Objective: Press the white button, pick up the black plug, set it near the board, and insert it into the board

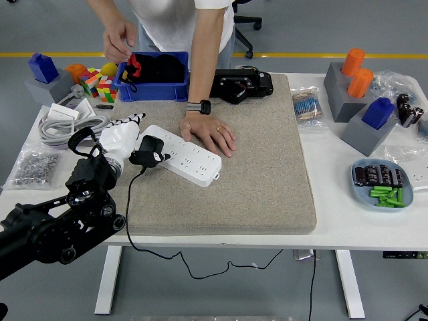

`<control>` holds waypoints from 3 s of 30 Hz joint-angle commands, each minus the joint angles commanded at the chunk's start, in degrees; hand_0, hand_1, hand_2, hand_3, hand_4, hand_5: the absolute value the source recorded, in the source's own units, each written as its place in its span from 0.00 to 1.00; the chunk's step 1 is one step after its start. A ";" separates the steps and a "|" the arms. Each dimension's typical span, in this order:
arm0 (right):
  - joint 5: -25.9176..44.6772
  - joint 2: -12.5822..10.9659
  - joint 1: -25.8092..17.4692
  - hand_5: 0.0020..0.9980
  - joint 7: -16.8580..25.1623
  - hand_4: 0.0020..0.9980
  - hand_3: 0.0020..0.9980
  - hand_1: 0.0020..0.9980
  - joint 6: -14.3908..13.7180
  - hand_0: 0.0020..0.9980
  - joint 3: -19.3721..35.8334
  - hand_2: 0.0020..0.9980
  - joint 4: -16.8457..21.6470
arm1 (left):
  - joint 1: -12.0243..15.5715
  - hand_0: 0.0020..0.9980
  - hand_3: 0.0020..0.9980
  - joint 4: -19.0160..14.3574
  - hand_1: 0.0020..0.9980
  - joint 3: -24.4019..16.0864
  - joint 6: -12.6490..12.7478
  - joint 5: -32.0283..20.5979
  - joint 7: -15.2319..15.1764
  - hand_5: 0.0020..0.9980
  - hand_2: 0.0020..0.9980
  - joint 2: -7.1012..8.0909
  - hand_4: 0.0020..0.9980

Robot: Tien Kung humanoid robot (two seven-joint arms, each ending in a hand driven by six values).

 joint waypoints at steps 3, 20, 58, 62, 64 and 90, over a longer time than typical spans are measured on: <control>0.03 -0.01 0.06 0.36 0.05 0.64 0.58 0.59 -0.01 0.62 0.03 0.58 0.00 | 1.31 1.00 1.00 -1.82 1.00 -1.72 1.78 0.84 -2.73 0.74 1.00 0.73 1.00; 0.16 -0.05 0.12 0.36 0.19 0.64 0.58 0.59 -0.04 0.62 0.15 0.58 0.00 | 10.36 1.00 0.91 -4.84 0.99 -2.92 5.28 -4.97 -28.73 0.71 0.92 7.31 0.87; 0.26 -0.18 0.39 0.37 0.33 0.64 0.58 0.59 -0.02 0.62 -0.72 0.58 0.00 | 8.36 1.00 0.90 -1.68 1.00 -0.22 4.00 -2.20 -25.88 0.74 0.92 6.13 0.85; 0.31 -0.23 0.29 0.37 0.33 0.64 0.58 0.59 -0.04 0.62 -0.75 0.58 0.00 | 7.39 1.00 0.88 -1.03 1.00 0.36 3.66 -2.24 -25.41 0.74 0.92 5.68 0.85; 0.30 -0.23 0.27 0.37 0.31 0.64 0.58 0.59 -0.05 0.62 -0.70 0.58 0.00 | 6.59 1.00 0.88 -0.65 1.00 0.87 3.20 -2.29 -24.87 0.74 0.92 5.41 0.85; 0.41 -0.08 0.26 0.37 0.46 0.64 0.58 0.59 -0.09 0.62 -0.22 0.58 0.00 | 6.27 1.00 0.85 -0.16 0.98 1.57 1.48 -4.70 -22.61 0.75 0.90 5.47 0.85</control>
